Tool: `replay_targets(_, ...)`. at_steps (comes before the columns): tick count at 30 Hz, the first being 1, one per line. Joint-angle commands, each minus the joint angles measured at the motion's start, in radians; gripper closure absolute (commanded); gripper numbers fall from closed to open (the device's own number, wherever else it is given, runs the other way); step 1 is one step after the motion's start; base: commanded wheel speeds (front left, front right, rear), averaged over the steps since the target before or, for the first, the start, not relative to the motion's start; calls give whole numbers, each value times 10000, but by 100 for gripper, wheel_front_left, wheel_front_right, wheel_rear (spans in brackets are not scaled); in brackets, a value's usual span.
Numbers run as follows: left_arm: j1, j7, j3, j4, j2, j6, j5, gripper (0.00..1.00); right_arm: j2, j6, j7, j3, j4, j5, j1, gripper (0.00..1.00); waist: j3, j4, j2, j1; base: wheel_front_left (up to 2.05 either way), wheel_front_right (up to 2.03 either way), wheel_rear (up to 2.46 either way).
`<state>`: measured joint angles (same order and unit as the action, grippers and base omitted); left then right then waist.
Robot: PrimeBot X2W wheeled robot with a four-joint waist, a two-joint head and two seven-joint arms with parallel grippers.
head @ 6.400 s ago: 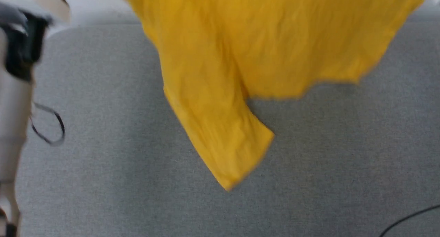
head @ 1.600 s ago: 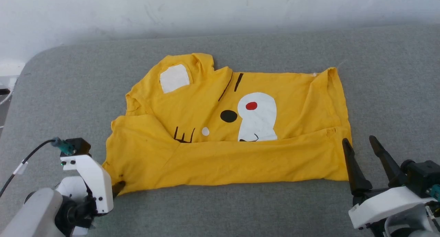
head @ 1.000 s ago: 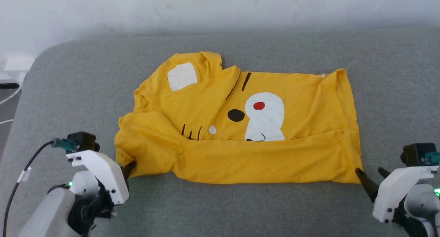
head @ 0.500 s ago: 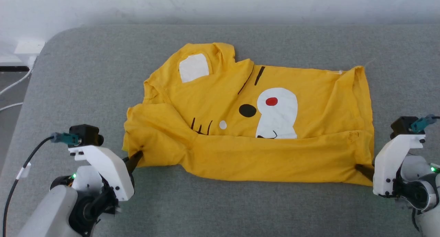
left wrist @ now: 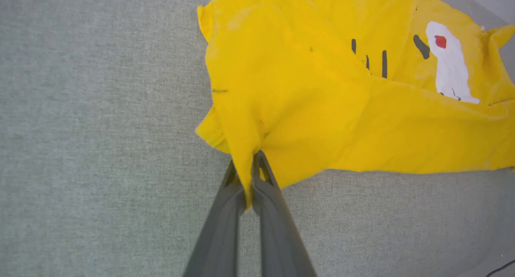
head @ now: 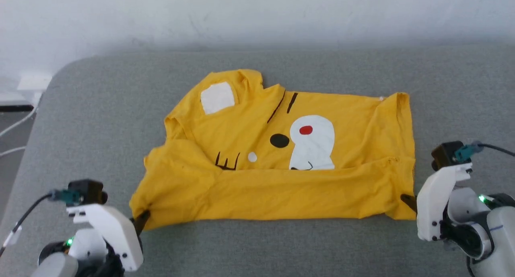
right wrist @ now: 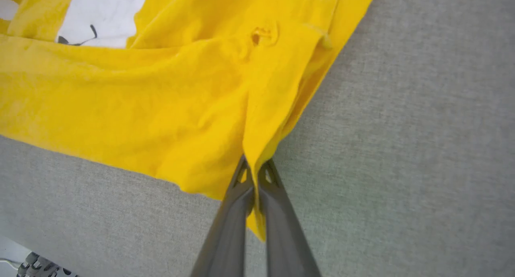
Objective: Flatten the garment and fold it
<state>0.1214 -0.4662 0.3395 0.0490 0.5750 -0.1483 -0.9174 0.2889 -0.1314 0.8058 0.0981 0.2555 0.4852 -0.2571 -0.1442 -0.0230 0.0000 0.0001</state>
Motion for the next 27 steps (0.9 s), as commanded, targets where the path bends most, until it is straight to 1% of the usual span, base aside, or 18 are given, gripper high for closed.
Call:
replay_targets(1,-540,21,-63,-327,167,-241,97,100,216,7,-195,93,-267,66,335,100,744,-183,0,-1,0,0,0)
replay_targets(5,-1411,-34,-184,-995,441,-685,101,100,451,7,-287,71,-823,110,1037,100,1218,-143,0,-1,0,0,0)
replay_targets(8,-2074,-102,-297,-1396,664,-959,49,100,507,7,-224,-186,-1193,85,1665,100,1370,-131,0,-1,0,0,0)
replay_targets(11,-2637,-142,-335,-1594,726,-1164,-44,100,435,7,-174,-593,-1420,56,2301,100,1456,-113,0,-1,0,0,0)
replay_targets(13,-2823,-126,-326,-1635,645,-1222,-128,100,350,7,-166,-881,-1464,-16,2678,100,1415,-80,0,-1,0,0,0)
replay_targets(16,-2846,10,-266,-1503,500,-1196,-114,100,190,7,-242,-1021,-1466,-90,2962,100,1325,-79,0,-1,0,0,0)
replay_targets(17,-2809,84,-232,-1390,375,-1167,-136,100,72,7,-302,-1088,-1408,-91,3077,97,1276,-79,0,-1,0,0,0)
replay_targets(18,-2744,166,-202,-1244,255,-1135,-145,66,-18,7,-452,-1158,-1347,-135,3151,72,1231,-75,0,-1,0,0,0)
replay_targets(19,-2644,251,-170,-1080,153,-1098,-125,0,-77,7,-690,-1194,-1288,-231,3203,4,1186,-67,0,-1,0,0,0)
replay_targets(20,-2545,320,-142,-919,81,-1047,-106,0,-162,7,-894,-1203,-1199,-259,3250,0,1134,-74,0,-1,0,0,0)
replay_targets(23,-2259,539,-135,-565,-88,-907,-77,0,-370,7,-1820,-1162,-1148,-364,3277,0,1059,-132,0,-1,0,0,0)
replay_targets(25,-2063,840,-277,-514,-120,-849,-12,0,-461,7,-2719,-1129,-1315,-547,3265,0,1026,-193,0,-1,0,0,0)
replay_targets(27,-1811,1199,-491,-530,-103,-841,98,0,-737,7,-3632,-1303,-1508,-649,3250,0,984,-267,0,-1,0,0,0)
